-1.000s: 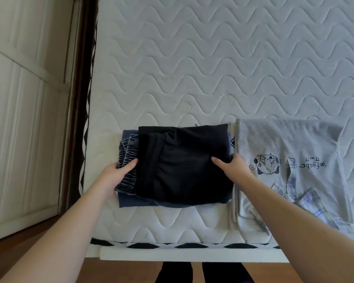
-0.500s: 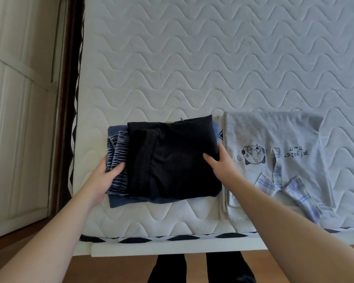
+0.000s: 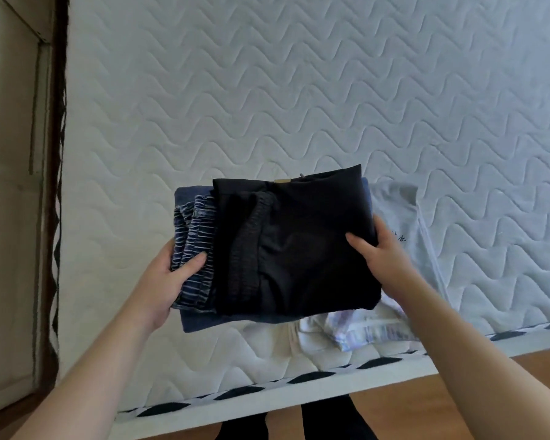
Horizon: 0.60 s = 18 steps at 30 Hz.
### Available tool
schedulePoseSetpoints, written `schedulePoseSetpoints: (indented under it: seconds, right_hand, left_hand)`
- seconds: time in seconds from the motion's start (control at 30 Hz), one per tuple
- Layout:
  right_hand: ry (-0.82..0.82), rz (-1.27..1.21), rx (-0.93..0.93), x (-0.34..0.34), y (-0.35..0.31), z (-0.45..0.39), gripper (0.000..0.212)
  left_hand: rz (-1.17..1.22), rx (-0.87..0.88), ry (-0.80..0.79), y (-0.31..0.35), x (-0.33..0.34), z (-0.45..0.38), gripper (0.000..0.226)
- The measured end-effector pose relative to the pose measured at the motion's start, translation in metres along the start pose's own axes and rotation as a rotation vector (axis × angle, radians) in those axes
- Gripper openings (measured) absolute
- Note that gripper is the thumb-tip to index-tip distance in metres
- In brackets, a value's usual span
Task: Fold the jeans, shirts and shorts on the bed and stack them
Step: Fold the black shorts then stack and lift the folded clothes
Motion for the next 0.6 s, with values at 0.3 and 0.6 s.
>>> schedulePoseSetpoints:
  seconds: [0.3,0.6]
  right_hand:
    - [0.16,-0.021,0.033,-0.145,0.007,-0.014,0.039]
    - [0.162,-0.115,0.071,-0.174,0.045,-0.059,0.036]
  left_hand:
    - [0.041,-0.028,-0.156,0.015,0.152,-0.043,0.044]
    - [0.1,-0.15,-0.03,-0.037,0.183,-0.061,0.037]
Point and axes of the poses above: each hand's wrist, its own z-axis away from the middle knuckle, its own x-axis out of the palm, y = z × x, the point moved 5 cm from there along -z, towards the middle knuckle, and after that the axes turned 5 degrees about -z, right-handed, at the moved point
